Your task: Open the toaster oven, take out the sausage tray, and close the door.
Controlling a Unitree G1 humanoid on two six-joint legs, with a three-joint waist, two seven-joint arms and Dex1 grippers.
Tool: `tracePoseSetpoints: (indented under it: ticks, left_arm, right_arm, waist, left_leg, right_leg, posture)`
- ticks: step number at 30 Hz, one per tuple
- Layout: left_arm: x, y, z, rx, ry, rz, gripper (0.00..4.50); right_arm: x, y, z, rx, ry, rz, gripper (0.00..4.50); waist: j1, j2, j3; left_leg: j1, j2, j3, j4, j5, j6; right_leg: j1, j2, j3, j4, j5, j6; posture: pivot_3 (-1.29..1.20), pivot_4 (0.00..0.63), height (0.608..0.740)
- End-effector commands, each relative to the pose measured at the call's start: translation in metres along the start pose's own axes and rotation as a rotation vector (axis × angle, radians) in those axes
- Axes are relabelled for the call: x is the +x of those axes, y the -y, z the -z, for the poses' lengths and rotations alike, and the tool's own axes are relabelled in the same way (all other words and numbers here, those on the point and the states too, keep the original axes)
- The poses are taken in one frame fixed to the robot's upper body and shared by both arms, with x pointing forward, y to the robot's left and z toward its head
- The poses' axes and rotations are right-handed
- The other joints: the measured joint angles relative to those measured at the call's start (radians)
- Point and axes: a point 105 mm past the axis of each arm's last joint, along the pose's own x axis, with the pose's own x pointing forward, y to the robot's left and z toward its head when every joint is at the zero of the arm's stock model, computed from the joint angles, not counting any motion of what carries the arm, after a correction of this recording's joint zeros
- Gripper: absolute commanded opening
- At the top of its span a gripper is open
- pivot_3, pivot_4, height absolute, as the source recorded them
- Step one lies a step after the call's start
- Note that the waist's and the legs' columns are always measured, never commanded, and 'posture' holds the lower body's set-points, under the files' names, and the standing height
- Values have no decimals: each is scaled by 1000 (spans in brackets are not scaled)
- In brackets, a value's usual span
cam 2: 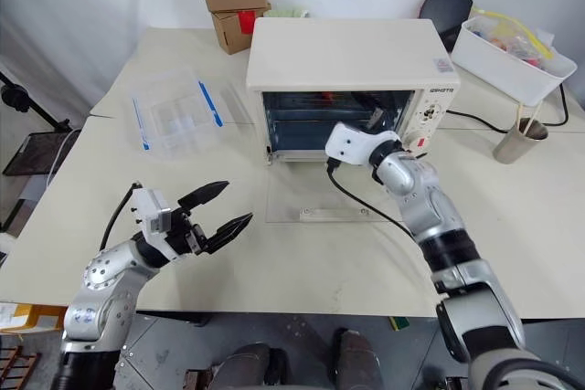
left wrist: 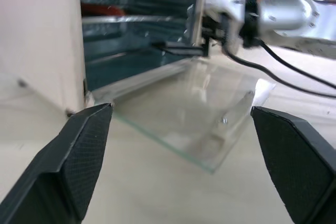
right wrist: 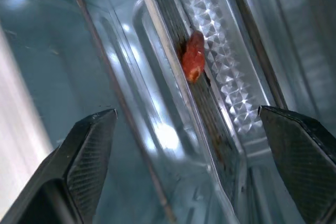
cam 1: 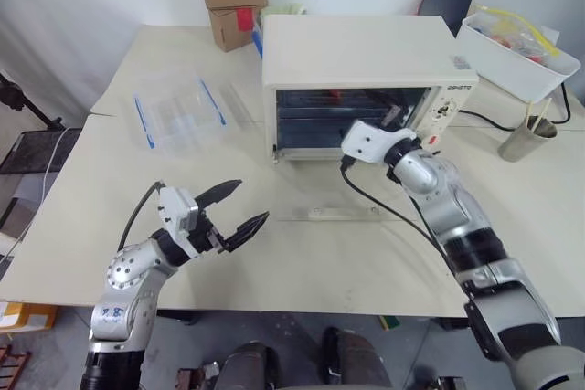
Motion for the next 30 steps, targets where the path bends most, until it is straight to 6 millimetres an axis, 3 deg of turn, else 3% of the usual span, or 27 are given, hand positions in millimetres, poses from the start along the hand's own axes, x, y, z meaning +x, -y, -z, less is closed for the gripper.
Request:
tracePoseSetpoints:
  ticks: [1, 3, 6, 15, 17, 24, 30]
  left_arm:
    - [-1, 5, -13, 34, 40, -8, 4456]
    - [0, 7, -13, 36, 40, -12, 4456]
    - [2, 7, -15, 39, 45, -18, 4500]
    - [22, -4, -18, 60, 58, 22, 4500]
    - [40, -9, -20, 48, 71, 57, 4500]
    - [96, -27, -37, 36, 126, 130, 4500]
    - [115, -49, -55, 32, 180, 86, 4500]
  right_arm:
    - [13, 3, 3, -85, -33, 48, 4500]
    - [20, 4, 2, -116, -38, 66, 4500]
    - [27, 5, 1, -135, -33, 75, 3872]
    - [34, 8, -2, -174, -30, 116, 766]
    - [34, 12, -5, -174, -19, 129, 98]
    - [36, 17, -13, -174, 12, 141, 3]
    - [34, 23, -14, -180, 30, 145, 3]
  waist:
    - [-4, 0, 0]
    - [-11, 0, 0]
    - [-13, 0, 0]
    - [-13, 1, 0]
    - [-12, 0, 0]
    - [-14, 0, 0]
    - [-15, 0, 0]
  left_leg:
    - [0, 0, -1, 0, 0, 0]
    - [0, 0, 0, 0, 0, 0]
    - [0, 0, 0, -1, 0, 0]
    - [0, 1, 1, -1, 0, 0]
    - [0, 1, 1, -1, 0, 0]
    - [-1, 3, 1, -1, 1, -1]
    - [-1, 6, 1, -3, 1, -2]
  right_leg:
    - [0, 0, 0, 0, 0, 0]
    - [0, 0, 0, 0, 0, 0]
    - [0, 1, 0, 0, 0, 0]
    - [0, 2, 0, 0, 0, 0]
    - [0, 3, 0, 0, 0, 0]
    - [0, 12, 0, -1, 0, 0]
    - [0, 15, 0, -4, 0, 0]
  posture:
    - [0, 150, 740]
    - [0, 150, 740]
    - [0, 150, 740]
    - [0, 150, 740]
    - [0, 150, 740]
    - [0, 150, 740]
    - [0, 150, 740]
